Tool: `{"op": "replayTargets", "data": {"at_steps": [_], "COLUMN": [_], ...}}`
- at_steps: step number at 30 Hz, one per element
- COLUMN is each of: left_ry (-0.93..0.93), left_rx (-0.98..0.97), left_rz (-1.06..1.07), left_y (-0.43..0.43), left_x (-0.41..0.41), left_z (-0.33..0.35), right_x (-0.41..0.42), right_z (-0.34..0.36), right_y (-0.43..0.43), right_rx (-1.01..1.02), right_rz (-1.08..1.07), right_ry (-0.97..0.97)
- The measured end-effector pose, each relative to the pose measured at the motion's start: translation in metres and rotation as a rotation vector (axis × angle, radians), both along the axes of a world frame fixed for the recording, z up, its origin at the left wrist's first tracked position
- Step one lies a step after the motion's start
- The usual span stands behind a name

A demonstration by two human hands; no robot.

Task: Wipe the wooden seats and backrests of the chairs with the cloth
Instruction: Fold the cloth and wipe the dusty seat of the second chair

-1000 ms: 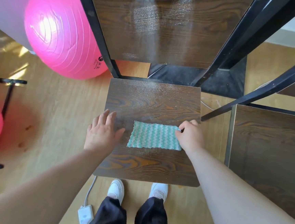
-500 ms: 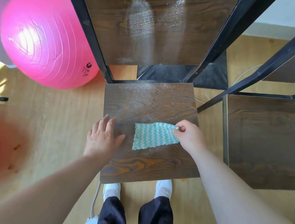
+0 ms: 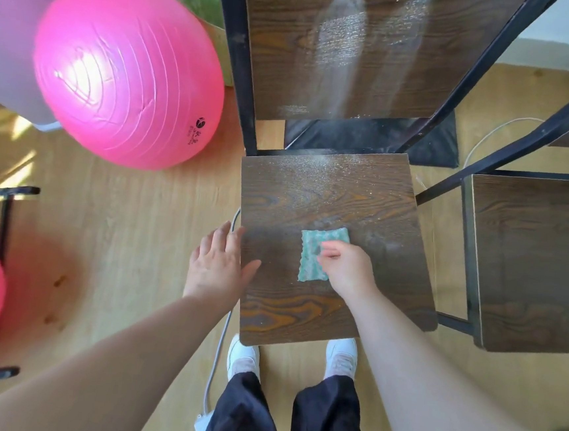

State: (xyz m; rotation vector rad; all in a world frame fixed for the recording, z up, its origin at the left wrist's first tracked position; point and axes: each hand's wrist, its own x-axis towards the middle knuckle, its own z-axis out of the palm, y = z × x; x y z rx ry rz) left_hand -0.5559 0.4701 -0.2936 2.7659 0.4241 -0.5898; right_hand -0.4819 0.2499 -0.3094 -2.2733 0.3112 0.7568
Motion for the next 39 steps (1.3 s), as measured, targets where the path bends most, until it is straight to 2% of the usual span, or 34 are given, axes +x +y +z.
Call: {"op": "replayTargets", "data": {"at_steps": [4,11,15,18,23,30,34,39], "left_ry": [-0.015,-0.038,-0.035,-0.021,-0.019,-0.021,-0.046,-0.063], "left_rx": [-0.006,-0.003,-0.002,-0.007,-0.004,0.016,0.021,0.024], "left_rz": [-0.019,-0.021,0.006,0.034,0.067,0.117,0.151,0.191], "left_y": [0.003,0.000,-0.003,-0.007,-0.014,-0.010,-0.001,0.016], "left_x": [0.000,0.011,0.015,0.018,0.023,0.049,0.068,0.080], "left_z": [0.000,-0.015,-0.025,-0.028,-0.026,-0.024,-0.022,-0.021], "right_x": [-0.002,0.004,-0.011,-0.015,-0.007,0.087,0.143,0.163], "right_z": [0.010,-0.020,-0.039,-0.045,-0.044,-0.016,-0.010,-0.017], "right_y": [-0.006,0.005,0.010,0.006,-0.004,-0.021,-0.011,0.040], "right_rx": [-0.163,-0.330,-0.436,-0.412,-0.246,-0.180,-0.179,-0.094], "right_rz": [-0.048,0.166,0.183,0.173,0.120,-0.187,-0.153,0.027], "right_ry": [-0.242,-0.164,-0.347,-0.475,-0.515,-0.523,-0.557,-0.538]}}
